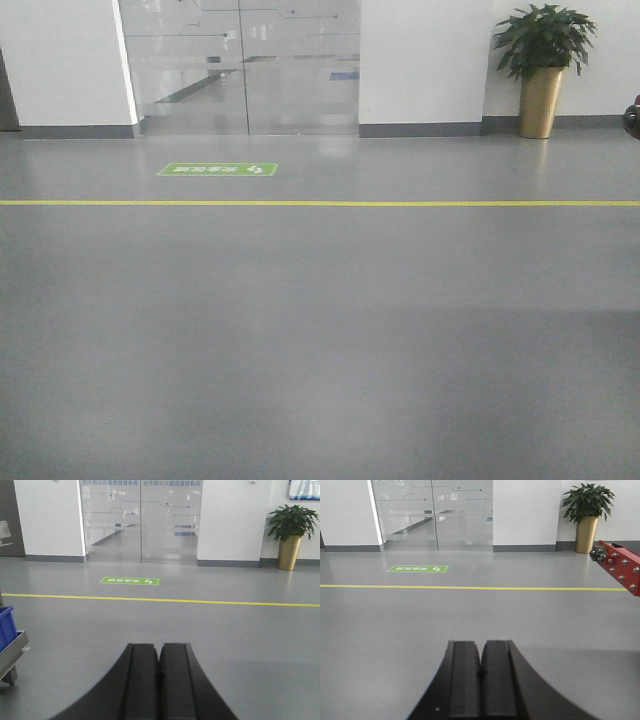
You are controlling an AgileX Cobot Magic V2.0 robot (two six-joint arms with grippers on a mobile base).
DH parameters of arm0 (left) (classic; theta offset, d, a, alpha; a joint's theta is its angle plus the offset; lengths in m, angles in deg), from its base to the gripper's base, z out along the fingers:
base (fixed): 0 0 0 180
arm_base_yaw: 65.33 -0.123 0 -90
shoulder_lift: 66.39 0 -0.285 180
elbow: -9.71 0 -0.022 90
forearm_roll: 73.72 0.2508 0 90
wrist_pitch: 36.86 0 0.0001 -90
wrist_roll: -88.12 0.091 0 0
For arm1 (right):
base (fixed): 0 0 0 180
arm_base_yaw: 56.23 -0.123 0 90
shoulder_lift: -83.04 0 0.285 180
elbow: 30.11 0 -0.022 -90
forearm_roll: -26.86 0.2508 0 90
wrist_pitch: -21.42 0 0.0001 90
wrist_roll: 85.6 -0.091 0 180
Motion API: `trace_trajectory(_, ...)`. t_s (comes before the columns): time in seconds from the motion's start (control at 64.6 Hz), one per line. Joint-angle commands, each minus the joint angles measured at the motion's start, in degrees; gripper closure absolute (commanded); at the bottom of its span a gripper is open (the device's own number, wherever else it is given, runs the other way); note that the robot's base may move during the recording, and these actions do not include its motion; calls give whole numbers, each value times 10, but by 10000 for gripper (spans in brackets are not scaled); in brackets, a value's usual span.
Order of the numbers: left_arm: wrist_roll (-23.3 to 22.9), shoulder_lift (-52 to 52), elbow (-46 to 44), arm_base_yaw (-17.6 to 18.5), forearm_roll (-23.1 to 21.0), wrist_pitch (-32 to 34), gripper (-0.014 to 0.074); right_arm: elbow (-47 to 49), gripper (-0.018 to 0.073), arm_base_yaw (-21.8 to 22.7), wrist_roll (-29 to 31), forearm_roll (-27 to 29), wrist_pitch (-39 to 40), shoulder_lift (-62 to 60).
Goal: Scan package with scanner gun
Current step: 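Drive the base forward across the floor toward the red-framed table, then turn the base to face the tan box and orange scanner gun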
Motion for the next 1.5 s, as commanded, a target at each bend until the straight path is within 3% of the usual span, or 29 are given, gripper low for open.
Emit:
trace_trajectory(0.0,-2,2,-3,2,-2,9,707,1,711,0,0,-4,10,-1)
trace_trajectory(1.487,-2,2,-3,3,-2,9,707,1,711,12,0,-4,10,-1)
